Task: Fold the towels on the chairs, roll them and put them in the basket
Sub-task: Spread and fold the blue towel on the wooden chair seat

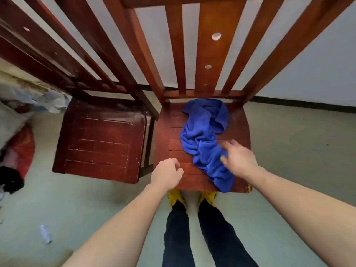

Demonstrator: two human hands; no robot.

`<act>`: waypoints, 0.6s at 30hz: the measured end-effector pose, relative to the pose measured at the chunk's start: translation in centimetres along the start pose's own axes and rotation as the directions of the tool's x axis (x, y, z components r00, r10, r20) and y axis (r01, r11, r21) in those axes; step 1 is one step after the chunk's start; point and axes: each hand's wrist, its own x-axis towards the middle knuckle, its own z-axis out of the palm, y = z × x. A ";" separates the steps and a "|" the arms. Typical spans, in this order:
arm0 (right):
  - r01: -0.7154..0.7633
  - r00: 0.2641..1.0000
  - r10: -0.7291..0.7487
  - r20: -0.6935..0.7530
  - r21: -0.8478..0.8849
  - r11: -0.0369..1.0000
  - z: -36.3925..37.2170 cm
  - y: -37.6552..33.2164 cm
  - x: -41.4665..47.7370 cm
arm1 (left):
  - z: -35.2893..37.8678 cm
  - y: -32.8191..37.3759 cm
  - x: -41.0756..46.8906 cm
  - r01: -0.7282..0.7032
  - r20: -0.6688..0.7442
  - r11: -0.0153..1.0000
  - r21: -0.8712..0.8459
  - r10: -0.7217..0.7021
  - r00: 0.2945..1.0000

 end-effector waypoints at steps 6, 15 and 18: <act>-0.208 0.962 0.257 -0.094 0.361 0.909 5.0 1.2 5.5 | 4.5 -0.6 9.4 0.322 0.135 0.740 -0.590 -0.303 0.943; -0.375 0.923 0.349 0.162 0.581 0.722 9.0 1.6 4.2 | 6.3 2.2 13.1 0.379 0.274 0.267 -0.886 -0.358 0.892; -0.463 0.845 0.516 0.138 0.670 0.580 9.0 2.5 2.5 | 4.1 1.2 12.5 0.318 0.282 0.024 -0.948 -0.406 0.870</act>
